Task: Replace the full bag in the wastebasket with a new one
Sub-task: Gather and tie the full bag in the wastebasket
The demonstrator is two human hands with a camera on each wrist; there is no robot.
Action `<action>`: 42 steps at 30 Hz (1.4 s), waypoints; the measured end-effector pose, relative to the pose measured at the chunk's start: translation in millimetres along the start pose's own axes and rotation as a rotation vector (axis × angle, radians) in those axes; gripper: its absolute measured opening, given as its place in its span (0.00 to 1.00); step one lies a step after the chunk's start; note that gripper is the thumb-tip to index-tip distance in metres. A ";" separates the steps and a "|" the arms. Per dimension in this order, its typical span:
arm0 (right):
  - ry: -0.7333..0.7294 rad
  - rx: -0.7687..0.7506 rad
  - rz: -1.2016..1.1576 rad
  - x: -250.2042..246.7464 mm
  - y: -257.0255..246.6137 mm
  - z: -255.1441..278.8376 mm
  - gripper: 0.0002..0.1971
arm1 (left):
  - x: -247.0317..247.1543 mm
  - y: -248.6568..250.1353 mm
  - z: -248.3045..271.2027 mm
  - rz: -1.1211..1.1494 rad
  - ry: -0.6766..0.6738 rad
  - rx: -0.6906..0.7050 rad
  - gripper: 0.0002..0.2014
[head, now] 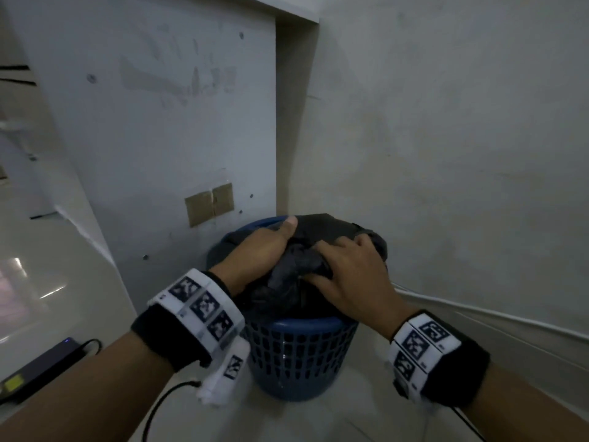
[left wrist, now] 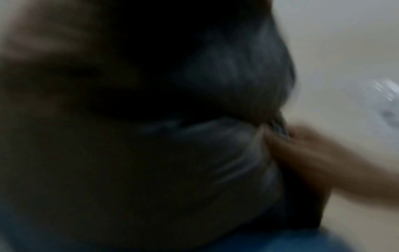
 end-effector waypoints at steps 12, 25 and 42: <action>-0.170 0.351 -0.895 24.6 20.2 -3.0 0.15 | 16.7 33.7 13.4 -1.101 0.383 0.560 0.26; -0.230 0.139 0.065 8.8 -17.0 -3.0 0.58 | 6.3 -6.3 -22.9 -0.129 -0.020 0.287 0.23; -0.442 0.060 0.140 33.4 -22.9 -20.6 0.59 | -33.8 -26.7 34.8 -0.933 0.587 0.416 0.22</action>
Point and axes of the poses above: each hand's wrist, its own z-axis away from the middle knuckle, its own x-axis out of the palm, y = z × x, the point moved 7 cm from there along -z, towards the middle knuckle, and after that the axes turned 13 degrees about -y, right-handed, at the moved point
